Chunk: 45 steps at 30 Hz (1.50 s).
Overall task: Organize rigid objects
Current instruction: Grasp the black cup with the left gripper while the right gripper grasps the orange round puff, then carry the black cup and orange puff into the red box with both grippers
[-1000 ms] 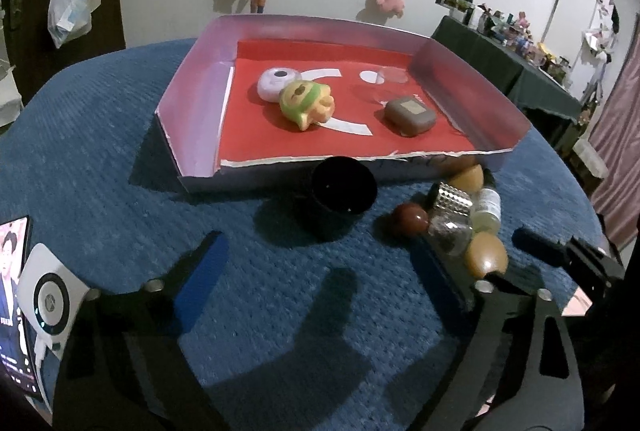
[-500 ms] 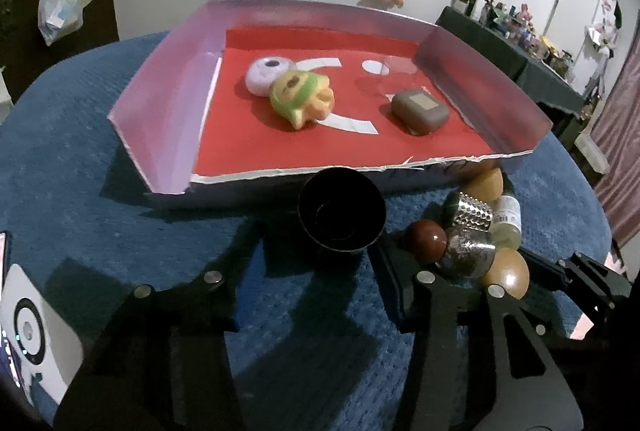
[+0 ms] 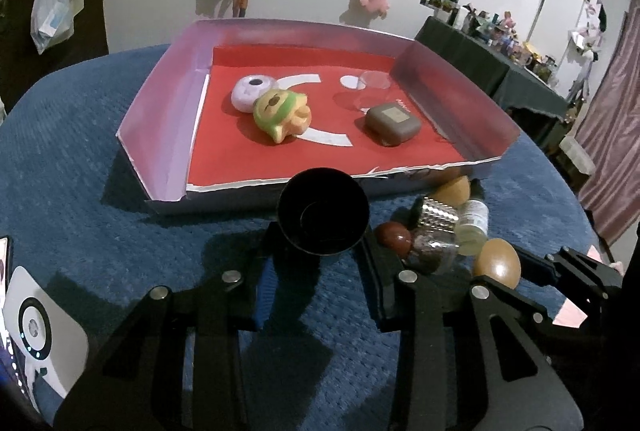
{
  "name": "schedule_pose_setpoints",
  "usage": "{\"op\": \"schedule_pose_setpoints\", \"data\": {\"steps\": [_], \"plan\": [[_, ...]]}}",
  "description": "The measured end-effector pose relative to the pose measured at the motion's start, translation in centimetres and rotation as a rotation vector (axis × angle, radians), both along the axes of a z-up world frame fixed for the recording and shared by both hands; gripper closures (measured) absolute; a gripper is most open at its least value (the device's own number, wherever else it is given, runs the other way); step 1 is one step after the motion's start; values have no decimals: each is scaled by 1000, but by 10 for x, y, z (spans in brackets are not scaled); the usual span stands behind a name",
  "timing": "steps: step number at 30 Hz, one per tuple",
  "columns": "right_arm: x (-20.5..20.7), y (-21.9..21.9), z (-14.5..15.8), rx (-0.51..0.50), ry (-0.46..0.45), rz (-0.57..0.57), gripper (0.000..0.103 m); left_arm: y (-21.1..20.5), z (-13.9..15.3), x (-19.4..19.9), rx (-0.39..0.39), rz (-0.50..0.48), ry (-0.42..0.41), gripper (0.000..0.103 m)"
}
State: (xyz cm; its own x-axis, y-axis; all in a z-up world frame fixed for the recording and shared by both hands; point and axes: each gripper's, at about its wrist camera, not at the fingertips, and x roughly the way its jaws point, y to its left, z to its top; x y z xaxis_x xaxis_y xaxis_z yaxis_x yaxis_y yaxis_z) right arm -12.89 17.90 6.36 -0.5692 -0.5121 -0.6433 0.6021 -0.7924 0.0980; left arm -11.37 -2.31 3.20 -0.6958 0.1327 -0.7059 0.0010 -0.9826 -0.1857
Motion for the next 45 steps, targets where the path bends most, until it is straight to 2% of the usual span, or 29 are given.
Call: {"op": "schedule_pose_setpoints", "data": {"steps": [21, 36, 45], "plan": [[6, 4, 26, -61, 42, 4, 63, 1, 23, 8, 2, -16, 46, 69], [-18, 0, 53, -93, 68, 39, 63, 1, 48, -11, -11, -56, 69, 69], [-41, -5, 60, -104, 42, 60, 63, -7, 48, -32, 8, -63, 30, 69]]}}
